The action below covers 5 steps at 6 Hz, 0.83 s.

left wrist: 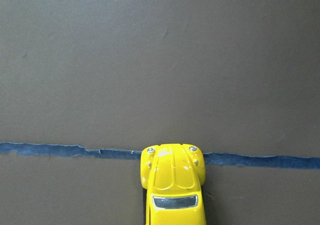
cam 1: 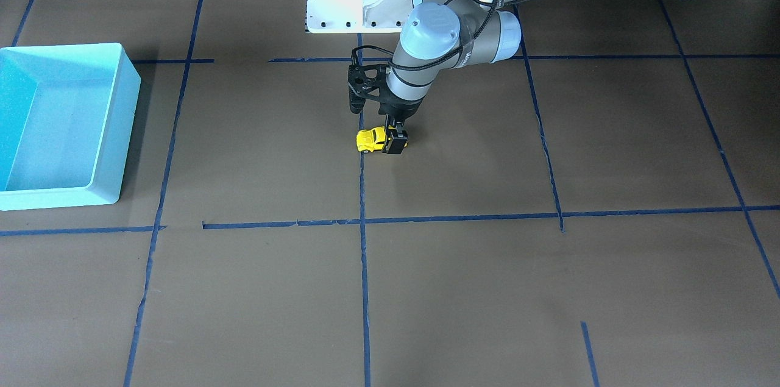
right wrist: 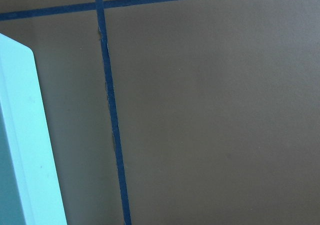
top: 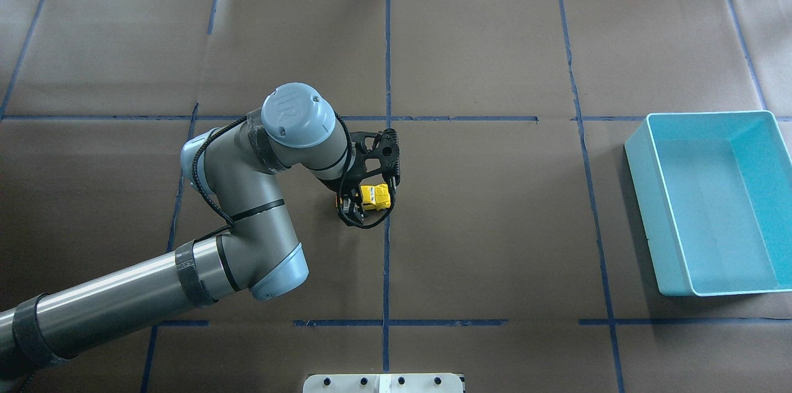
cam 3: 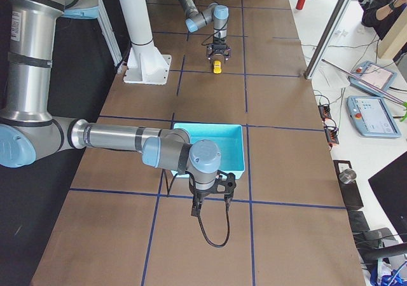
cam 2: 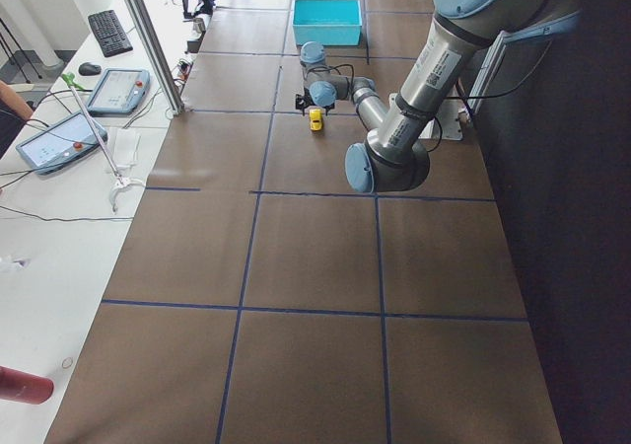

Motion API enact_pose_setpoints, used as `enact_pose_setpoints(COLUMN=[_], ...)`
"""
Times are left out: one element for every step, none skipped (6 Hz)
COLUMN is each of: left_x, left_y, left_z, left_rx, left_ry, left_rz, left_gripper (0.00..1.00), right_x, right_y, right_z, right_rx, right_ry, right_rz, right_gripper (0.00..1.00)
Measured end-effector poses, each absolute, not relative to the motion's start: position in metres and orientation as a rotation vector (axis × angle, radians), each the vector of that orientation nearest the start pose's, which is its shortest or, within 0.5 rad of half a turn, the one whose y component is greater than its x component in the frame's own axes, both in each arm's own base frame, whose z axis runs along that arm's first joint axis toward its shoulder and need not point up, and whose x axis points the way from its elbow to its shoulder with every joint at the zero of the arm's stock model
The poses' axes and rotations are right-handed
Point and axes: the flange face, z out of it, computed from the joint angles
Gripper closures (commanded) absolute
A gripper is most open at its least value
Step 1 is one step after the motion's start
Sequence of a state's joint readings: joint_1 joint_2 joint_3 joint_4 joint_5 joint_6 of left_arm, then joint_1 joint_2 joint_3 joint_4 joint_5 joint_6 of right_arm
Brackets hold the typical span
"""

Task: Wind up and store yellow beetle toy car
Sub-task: 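Lower the left gripper and grip the yellow car's roof, then press the car down and drag it back toward the robot with left gripper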

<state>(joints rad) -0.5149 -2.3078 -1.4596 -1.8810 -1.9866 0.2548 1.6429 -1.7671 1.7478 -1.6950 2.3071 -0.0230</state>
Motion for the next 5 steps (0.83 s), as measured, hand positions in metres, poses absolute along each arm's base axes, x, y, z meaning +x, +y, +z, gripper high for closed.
enact_pose_setpoints(left_x=[0.599, 0.604, 0.608, 0.609, 0.61], left_y=[-0.443, -0.439, -0.437, -0.436, -0.435], left_z=[0.222, 0.223, 0.222, 0.22, 0.219], left_rx=[0.759, 0.753, 0.754, 0.76, 0.767], left_ry=[0.782, 0.783, 0.785, 0.789, 0.789], left_rz=[1.388, 1.395, 1.4, 1.401, 1.401], left_gripper=[0.2, 0.2, 0.2, 0.23, 0.3], right_x=[0.095, 0.095, 0.095, 0.095, 0.095], right_y=[-0.391, -0.391, -0.391, -0.391, -0.391], right_z=[0.674, 0.674, 0.675, 0.675, 0.675], right_rx=[-0.102, -0.102, -0.103, -0.103, -0.103], right_ry=[-0.741, -0.741, -0.741, -0.741, -0.741], right_rz=[0.1, 0.1, 0.1, 0.1, 0.1], right_gripper=[0.0, 0.0, 0.0, 0.0, 0.0])
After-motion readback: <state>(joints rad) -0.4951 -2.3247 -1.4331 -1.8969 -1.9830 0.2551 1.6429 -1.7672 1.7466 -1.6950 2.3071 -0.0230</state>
